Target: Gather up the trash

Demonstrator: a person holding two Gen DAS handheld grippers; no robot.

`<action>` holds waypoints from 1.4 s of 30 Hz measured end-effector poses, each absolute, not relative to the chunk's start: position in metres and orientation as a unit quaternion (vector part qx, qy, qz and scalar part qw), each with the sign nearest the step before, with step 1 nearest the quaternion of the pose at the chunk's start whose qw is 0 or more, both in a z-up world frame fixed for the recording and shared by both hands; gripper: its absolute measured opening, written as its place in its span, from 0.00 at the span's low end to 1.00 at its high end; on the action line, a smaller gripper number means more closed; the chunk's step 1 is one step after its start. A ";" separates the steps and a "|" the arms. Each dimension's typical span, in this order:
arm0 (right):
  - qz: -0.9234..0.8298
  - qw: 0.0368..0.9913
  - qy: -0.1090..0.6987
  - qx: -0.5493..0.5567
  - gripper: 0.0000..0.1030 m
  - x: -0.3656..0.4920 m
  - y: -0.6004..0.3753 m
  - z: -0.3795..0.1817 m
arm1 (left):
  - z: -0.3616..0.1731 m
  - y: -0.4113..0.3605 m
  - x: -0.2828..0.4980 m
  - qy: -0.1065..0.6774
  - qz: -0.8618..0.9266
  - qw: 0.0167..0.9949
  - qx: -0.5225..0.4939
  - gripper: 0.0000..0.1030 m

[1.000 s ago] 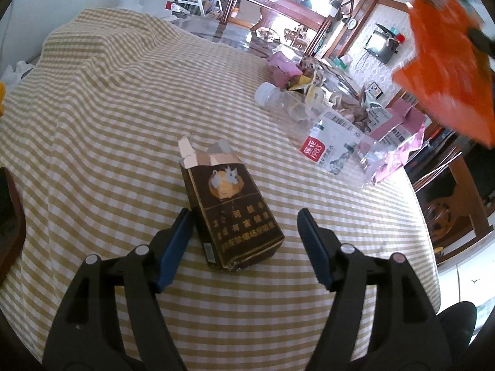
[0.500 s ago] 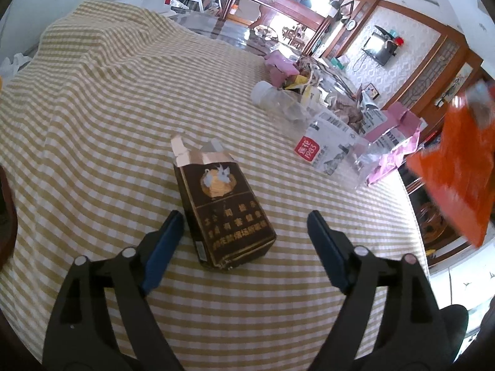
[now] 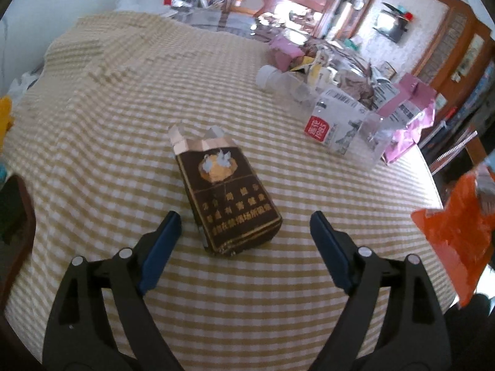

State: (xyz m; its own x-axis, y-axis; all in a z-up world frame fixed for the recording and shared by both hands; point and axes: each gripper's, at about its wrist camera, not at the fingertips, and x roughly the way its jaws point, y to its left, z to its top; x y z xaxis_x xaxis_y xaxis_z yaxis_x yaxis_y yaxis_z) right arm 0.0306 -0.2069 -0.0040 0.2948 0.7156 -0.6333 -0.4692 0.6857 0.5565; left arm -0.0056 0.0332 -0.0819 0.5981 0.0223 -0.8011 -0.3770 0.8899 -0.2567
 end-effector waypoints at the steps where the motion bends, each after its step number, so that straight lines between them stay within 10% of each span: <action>1: 0.376 0.794 0.459 0.130 0.36 0.028 -0.208 -0.002 | -0.081 0.034 -0.007 0.433 0.119 0.866 -0.218 0.83; 10: 0.365 0.808 0.445 0.130 0.36 0.020 -0.233 -0.004 | -0.082 0.032 0.009 0.446 0.163 0.854 -0.212 0.82; 14: 0.358 0.808 0.447 0.140 0.36 0.019 -0.242 -0.008 | -0.082 0.030 0.009 0.448 0.193 0.854 -0.179 0.53; 42: 0.229 0.863 0.399 0.210 0.37 0.034 -0.385 0.016 | 0.017 -0.123 0.027 0.385 -0.034 0.906 -0.176 0.52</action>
State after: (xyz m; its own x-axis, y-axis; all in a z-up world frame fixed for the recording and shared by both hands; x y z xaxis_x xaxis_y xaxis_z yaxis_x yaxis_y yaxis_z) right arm 0.0339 -0.3849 0.0160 0.5764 0.5619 -0.5933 -0.2269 0.8075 0.5444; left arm 0.0266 -0.1228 0.0172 0.7018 -0.1961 -0.6848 -0.0741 0.9361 -0.3440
